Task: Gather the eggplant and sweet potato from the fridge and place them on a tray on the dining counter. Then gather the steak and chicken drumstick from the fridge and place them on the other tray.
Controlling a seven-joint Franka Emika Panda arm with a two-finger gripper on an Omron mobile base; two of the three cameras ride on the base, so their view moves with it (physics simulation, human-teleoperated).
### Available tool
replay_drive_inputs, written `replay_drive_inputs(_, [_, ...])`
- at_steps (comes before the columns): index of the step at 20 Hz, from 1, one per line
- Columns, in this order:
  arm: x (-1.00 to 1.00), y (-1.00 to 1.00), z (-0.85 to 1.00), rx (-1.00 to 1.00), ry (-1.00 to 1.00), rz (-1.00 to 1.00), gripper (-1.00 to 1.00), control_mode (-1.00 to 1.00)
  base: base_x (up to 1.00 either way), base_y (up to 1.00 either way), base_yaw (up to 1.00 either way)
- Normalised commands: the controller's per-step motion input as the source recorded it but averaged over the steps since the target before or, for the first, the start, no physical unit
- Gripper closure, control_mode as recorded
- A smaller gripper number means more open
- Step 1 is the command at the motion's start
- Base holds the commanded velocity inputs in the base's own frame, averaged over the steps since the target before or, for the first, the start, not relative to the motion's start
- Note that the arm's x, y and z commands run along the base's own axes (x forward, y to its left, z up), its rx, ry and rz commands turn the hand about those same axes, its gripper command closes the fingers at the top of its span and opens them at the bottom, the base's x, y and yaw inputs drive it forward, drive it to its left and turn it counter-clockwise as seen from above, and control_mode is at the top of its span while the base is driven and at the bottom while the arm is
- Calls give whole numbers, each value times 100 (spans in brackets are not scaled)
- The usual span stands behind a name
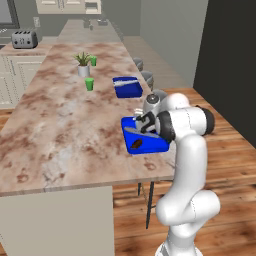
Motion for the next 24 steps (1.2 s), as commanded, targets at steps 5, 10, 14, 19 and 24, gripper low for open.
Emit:
replay_drive_inputs(5, [-12,8,55,3,0,0,-100,-100,0,0,0])
replay_drive_inputs(10, [-70,6,41,7,0,0,-100,-100,0,0,0])
replay_drive_inputs(14, [-78,5,41,10,-2,0,-100,-100,0,0,0])
replay_drive_inputs(19, [-73,3,39,9,-2,0,-100,-100,0,0,0])
replay_drive_inputs(24, [-55,2,56,1,0,0,-100,-100,0,0,0])
